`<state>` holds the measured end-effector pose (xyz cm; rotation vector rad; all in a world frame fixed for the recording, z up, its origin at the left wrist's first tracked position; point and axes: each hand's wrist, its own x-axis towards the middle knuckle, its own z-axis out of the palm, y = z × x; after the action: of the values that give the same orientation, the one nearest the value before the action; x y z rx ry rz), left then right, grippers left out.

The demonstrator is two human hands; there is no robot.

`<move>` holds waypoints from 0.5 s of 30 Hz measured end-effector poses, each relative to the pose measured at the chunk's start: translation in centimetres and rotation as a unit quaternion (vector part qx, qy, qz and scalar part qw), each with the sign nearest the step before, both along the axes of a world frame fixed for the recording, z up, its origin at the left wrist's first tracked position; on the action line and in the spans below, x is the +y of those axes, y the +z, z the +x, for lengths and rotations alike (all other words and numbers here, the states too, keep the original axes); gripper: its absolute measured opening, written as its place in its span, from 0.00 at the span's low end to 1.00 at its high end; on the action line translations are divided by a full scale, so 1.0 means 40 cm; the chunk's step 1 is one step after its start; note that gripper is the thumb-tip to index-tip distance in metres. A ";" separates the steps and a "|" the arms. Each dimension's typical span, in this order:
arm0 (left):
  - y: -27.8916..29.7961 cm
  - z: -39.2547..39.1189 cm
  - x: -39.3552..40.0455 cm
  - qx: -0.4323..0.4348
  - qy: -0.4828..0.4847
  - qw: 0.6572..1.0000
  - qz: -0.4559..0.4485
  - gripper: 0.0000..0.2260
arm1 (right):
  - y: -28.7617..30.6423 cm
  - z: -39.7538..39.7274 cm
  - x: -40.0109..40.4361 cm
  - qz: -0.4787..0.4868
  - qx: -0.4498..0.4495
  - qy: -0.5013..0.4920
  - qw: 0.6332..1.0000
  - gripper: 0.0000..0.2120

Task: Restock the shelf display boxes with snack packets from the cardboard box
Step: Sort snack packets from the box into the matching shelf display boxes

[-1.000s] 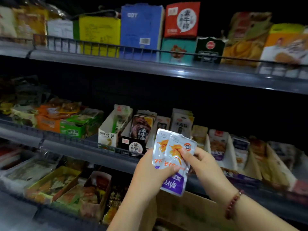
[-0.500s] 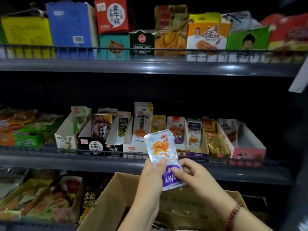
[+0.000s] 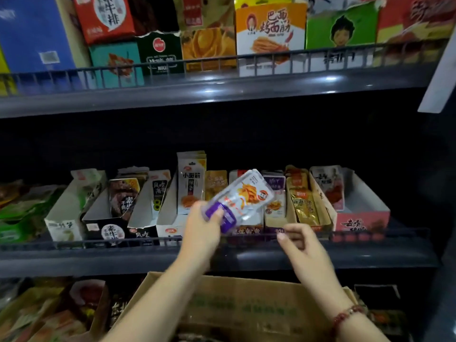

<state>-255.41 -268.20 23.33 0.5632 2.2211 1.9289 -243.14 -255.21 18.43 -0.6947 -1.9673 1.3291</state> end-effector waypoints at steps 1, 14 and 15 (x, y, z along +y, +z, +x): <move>0.027 -0.034 0.007 0.064 0.013 0.997 -0.042 0.04 | -0.006 0.001 0.026 0.076 -0.021 -0.020 0.997 0.08; 0.161 -0.132 0.364 0.443 -0.159 0.802 -0.367 0.21 | -0.086 -0.018 0.193 0.368 -0.289 0.013 0.884 0.29; 0.161 -0.135 0.394 0.444 -0.168 0.796 -0.375 0.22 | -0.090 -0.020 0.198 0.365 -0.288 0.023 0.885 0.29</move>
<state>-260.81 -252.46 29.77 1.7733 2.7748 0.4615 -243.92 -247.31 14.82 -0.6979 -2.7193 0.3031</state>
